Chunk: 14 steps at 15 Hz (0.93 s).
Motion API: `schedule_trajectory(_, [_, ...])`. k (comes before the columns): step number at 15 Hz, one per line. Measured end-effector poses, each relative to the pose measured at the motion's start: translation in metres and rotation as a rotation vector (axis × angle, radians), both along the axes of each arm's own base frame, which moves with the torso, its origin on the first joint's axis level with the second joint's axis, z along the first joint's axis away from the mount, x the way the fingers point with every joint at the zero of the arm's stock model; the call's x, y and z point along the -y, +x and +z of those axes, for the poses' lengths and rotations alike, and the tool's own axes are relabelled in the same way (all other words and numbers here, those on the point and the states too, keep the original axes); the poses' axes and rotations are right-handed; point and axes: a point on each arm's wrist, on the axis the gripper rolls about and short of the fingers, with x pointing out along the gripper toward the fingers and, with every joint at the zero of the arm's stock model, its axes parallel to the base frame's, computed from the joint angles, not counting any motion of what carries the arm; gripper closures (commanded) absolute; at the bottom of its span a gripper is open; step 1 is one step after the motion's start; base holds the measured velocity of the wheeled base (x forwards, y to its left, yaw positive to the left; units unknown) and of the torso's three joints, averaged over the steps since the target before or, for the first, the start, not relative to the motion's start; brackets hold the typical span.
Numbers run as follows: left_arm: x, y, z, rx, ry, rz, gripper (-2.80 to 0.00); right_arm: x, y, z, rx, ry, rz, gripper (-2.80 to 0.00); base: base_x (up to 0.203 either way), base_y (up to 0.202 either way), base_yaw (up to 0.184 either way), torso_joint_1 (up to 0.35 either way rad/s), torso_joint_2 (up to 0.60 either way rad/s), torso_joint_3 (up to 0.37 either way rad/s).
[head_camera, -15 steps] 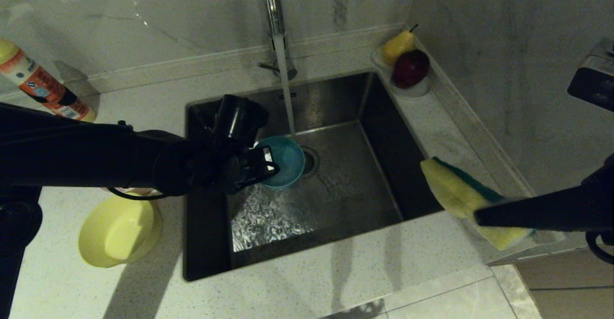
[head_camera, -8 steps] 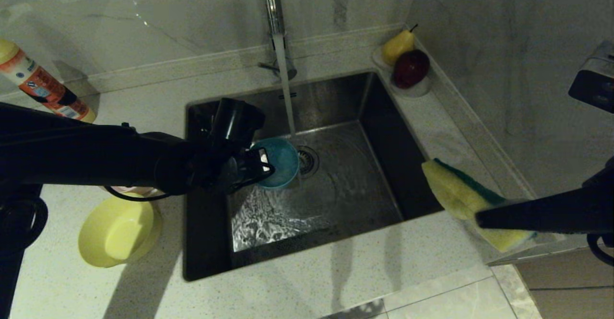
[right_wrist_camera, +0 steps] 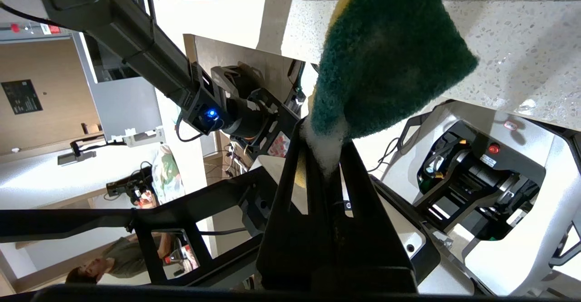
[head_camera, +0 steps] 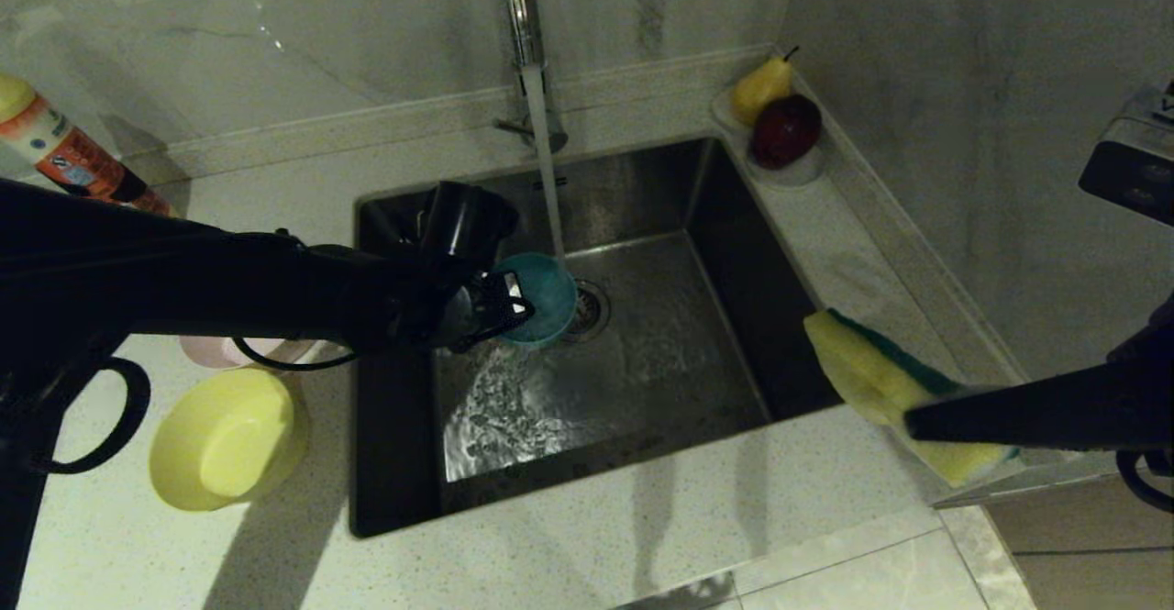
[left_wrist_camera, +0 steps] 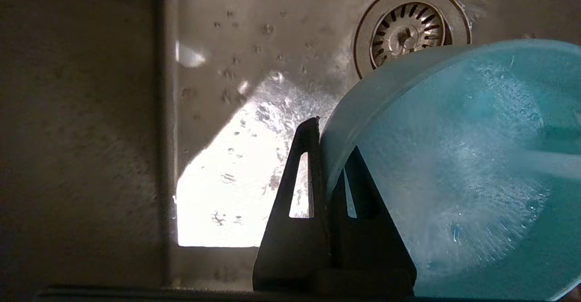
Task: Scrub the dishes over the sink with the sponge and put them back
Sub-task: Rinse the bowl
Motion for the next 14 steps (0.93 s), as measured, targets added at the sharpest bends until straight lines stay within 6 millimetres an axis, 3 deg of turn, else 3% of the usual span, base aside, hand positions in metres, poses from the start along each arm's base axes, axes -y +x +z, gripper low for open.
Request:
schedule_trajectory(5, [0.001,0.001,-0.005,-0.015,0.007,0.0,0.0,0.0,0.003,0.0,0.001,0.017,0.008,0.0,0.0,0.0,0.0,0.0,0.0,0.0])
schedule_trajectory(14, [-0.003,-0.017,-0.001,-0.019,0.009,-0.011,0.0,0.001,0.002,-0.005,-0.011,0.009,0.008,0.0,0.0,0.0,0.0,0.0,0.0,0.0])
